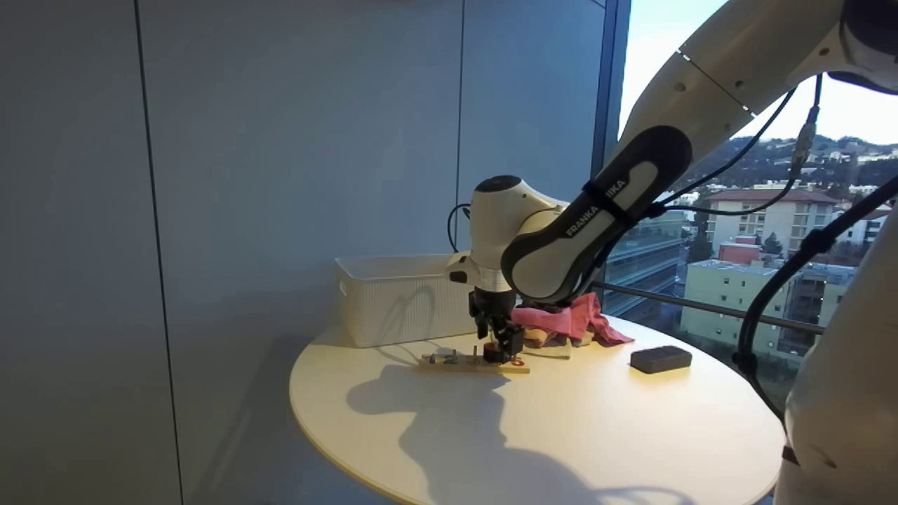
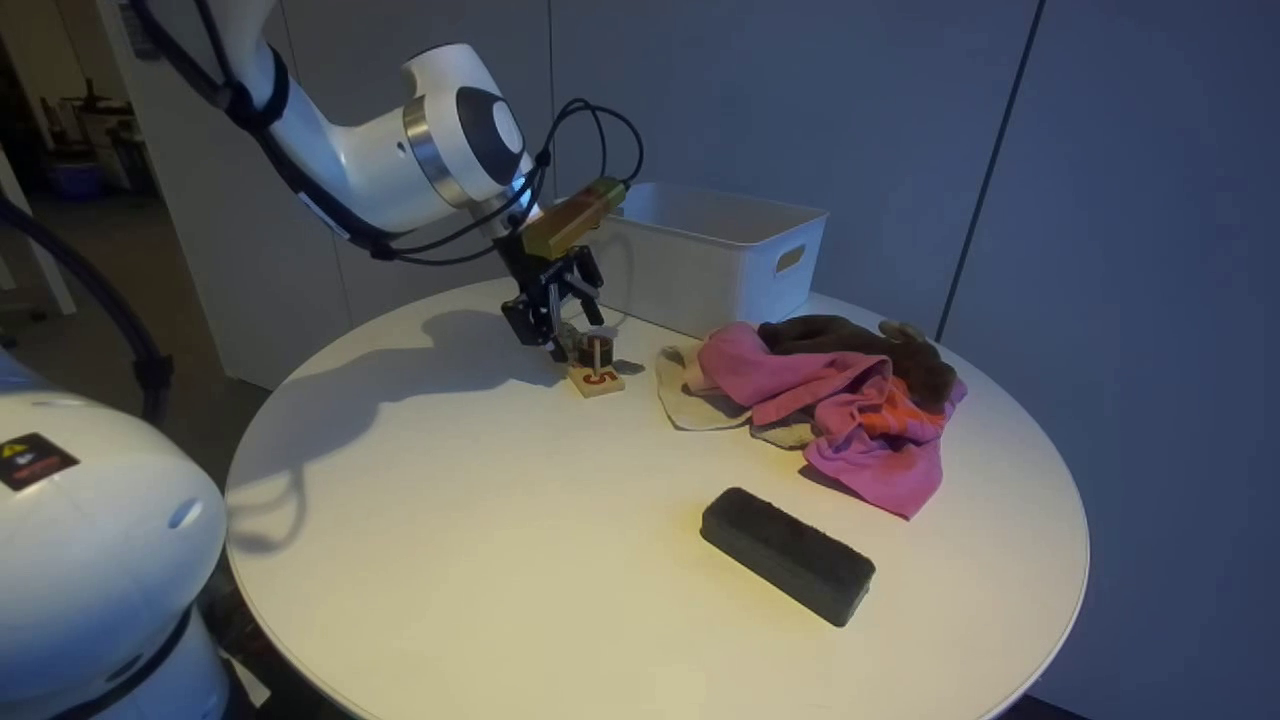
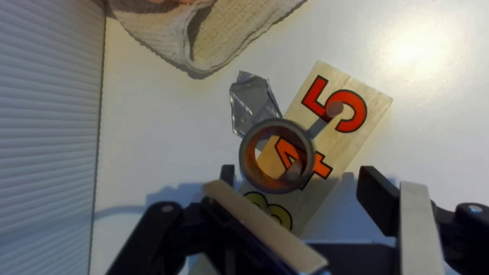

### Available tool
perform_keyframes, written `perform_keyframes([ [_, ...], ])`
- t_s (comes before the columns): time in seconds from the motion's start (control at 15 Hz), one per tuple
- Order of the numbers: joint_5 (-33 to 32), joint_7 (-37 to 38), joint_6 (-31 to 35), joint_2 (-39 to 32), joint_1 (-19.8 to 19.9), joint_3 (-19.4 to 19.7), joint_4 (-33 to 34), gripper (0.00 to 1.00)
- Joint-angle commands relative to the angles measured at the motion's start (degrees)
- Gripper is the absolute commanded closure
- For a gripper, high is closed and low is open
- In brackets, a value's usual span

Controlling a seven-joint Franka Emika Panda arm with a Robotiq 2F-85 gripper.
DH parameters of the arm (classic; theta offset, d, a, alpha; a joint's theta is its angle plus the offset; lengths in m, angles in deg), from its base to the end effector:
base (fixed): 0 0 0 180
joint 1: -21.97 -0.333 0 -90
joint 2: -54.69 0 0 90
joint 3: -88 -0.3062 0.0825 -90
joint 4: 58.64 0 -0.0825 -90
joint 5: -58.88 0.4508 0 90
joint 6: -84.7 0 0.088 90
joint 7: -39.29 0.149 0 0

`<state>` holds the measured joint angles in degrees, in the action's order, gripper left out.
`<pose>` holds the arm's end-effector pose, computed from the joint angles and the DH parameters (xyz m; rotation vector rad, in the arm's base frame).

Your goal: Move the black tape to the second right position, then the third right position and finally to the third right position

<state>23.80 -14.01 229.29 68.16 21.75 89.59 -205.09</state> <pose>0.5126 -0.0199 0.2766 2.0875 1.7148 -0.0094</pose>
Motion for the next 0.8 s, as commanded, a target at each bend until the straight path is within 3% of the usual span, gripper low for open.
perform_keyframes([
  [0.0, 0.1, -0.09, -0.12, 0.03, -0.04, 0.01, 0.08, 0.16],
  [0.13, 0.1, -0.09, -0.14, 0.03, -0.04, 0.01, 0.1, 0.16],
  [0.2, 0.1, -0.09, -0.14, 0.03, -0.04, 0.01, 0.1, 0.04],
  [0.33, -0.48, 0.95, -0.23, 0.22, 0.18, -0.22, 0.15, 0.0],
  [0.73, 5.47, -4.61, -6.6, 2.79, -1.13, 0.72, 2.5, 0.0],
])
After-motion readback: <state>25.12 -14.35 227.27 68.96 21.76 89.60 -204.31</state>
